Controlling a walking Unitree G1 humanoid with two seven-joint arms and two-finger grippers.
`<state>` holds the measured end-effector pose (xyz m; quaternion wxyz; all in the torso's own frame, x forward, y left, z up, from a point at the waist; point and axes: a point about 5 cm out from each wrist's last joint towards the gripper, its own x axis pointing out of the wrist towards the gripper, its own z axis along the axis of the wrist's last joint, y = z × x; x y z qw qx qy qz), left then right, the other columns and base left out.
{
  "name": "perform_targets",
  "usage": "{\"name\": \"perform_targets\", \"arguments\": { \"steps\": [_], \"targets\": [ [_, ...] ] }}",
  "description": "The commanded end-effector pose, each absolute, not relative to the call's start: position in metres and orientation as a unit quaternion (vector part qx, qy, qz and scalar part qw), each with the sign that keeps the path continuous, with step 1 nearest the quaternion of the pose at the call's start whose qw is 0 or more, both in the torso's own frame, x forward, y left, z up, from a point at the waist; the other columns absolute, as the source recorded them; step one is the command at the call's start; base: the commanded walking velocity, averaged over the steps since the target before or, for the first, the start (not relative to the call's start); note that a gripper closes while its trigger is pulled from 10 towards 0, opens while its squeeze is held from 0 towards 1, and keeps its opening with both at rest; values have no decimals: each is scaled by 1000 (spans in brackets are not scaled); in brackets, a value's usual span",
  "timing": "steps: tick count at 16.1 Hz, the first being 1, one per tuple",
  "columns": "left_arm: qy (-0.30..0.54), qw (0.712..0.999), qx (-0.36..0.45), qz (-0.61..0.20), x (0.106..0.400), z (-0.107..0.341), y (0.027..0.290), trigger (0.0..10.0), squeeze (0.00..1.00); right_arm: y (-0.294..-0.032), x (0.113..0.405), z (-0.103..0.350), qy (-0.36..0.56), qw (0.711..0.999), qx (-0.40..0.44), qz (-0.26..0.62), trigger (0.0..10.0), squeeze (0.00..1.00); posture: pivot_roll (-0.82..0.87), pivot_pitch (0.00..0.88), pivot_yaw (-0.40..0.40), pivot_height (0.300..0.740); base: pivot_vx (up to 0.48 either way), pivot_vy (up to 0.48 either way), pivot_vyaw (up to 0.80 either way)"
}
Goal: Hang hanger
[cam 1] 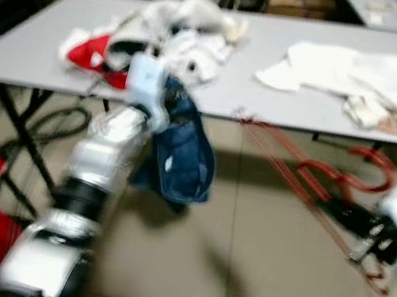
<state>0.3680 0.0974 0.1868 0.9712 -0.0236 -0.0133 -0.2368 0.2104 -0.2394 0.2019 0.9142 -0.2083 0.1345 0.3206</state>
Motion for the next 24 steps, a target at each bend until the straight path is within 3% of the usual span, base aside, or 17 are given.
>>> {"name": "perform_targets", "arguments": {
  "steps": [1,4,5,13,15,18,21,24],
  "targets": [
    [-47,972,-22,-231,372,206,106,10000,0,-222,210,206,114,904,-197,362,10000,0,-177,0,72,740,356,0,-775],
    [-61,968,-28,-241,373,217,101,10000,0,-205,207,204,114,886,-178,414,10000,0,-166,0,49,740,351,0,-258],
    [-74,968,-23,-238,377,228,102,10000,0,-198,204,205,116,865,-171,457,10000,0,-159,0,40,740,345,0,0],
    [-155,964,9,-217,397,304,122,10000,0,-188,202,205,145,805,-192,542,10000,0,-125,0,37,740,322,0,0],
    [-172,958,1,-230,397,319,120,10000,0,-188,206,200,151,805,-203,536,10000,0,-120,0,39,740,315,0,0],
    [-196,944,-35,-263,389,337,112,10000,0,-181,223,189,143,818,-238,504,10000,0,-123,0,48,740,311,0,0],
    [-225,928,-60,-290,382,358,109,10000,0,-178,262,193,115,837,-291,450,10000,0,-123,0,48,740,310,0,0],
    [-254,919,-87,-288,378,384,120,10000,0,-197,337,242,43,857,-422,292,10000,0,-115,0,43,740,306,0,0]
  ]
}}
